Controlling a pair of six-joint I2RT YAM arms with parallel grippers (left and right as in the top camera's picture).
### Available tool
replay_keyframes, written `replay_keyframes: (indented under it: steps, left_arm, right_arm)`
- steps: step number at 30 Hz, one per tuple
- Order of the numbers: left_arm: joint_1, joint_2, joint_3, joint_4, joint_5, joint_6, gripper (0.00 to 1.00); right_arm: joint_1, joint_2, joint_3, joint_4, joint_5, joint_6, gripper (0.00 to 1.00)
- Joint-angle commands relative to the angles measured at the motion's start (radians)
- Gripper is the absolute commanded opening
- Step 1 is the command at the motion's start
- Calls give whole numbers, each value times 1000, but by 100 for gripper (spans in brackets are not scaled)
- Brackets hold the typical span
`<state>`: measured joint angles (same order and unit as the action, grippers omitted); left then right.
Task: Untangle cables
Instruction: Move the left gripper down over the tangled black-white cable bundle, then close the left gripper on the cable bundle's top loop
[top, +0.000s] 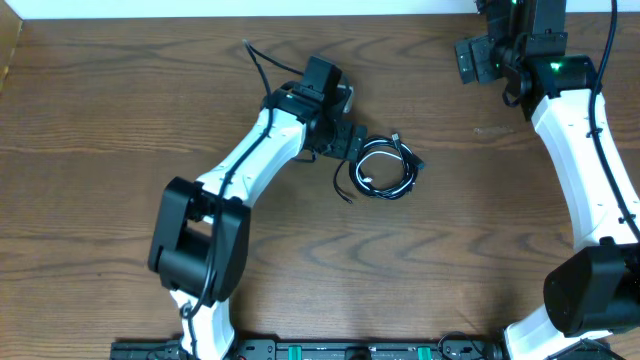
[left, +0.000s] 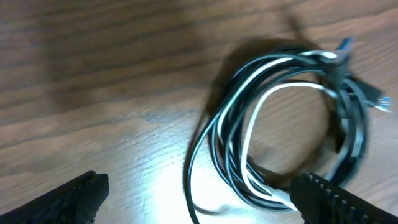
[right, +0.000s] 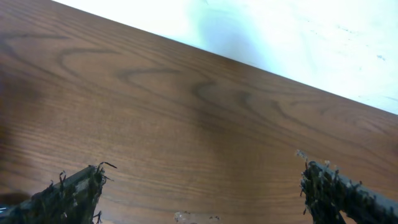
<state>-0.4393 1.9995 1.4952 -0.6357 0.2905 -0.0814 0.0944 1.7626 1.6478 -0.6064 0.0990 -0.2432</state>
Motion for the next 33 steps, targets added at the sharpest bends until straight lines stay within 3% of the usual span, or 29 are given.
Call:
replay_keyframes:
  steps: [1, 8, 33]
  left_arm:
    - [-12, 52, 24, 9, 17, 8, 98]
    - [-18, 60, 24, 58, 104, 8, 98]
    - [-60, 136, 24, 77, 75, 9, 98]
  right_arm:
    - [-3, -25, -3, 0, 7, -8, 99]
    - [-3, -25, -3, -2, 6, -8, 99]
    - [-3, -25, -3, -6, -1, -8, 99]
